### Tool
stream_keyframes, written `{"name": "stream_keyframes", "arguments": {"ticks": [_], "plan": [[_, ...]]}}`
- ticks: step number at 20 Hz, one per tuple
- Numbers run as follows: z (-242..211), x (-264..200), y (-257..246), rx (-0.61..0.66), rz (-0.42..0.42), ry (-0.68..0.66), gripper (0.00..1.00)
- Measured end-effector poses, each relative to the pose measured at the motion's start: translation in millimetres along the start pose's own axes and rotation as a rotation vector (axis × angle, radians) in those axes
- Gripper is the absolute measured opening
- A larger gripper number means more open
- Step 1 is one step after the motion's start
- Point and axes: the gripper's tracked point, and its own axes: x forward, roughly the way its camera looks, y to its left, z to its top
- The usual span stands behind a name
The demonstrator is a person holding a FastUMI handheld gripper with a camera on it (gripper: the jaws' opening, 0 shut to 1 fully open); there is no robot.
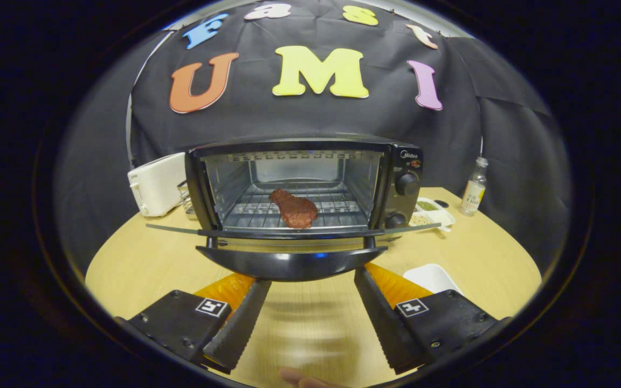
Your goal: Open the toaster oven, put the food inside, and close the toaster oven door.
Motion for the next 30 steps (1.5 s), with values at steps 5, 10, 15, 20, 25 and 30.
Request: {"name": "stream_keyframes", "arguments": {"ticks": [5, 10, 15, 20, 25, 30], "plan": [[25.4, 10.1, -9.9, -0.005, -0.025, -0.017, 0.98], [67.6, 16.9, -19.7, -0.024, -0.058, -0.068, 0.98], [110.6, -6.6, -25.4, -0.016, -0.052, -0.154, 0.98], [144.8, -88.1, -23.4, 0.002, -0.016, -0.252, 0.98], [188.2, -203.0, -28.7, 0.005, -0.015, -0.432, 0.98], [204.1, -301.7, -32.7, 0.01, -0.012, -0.527, 0.98]]}}
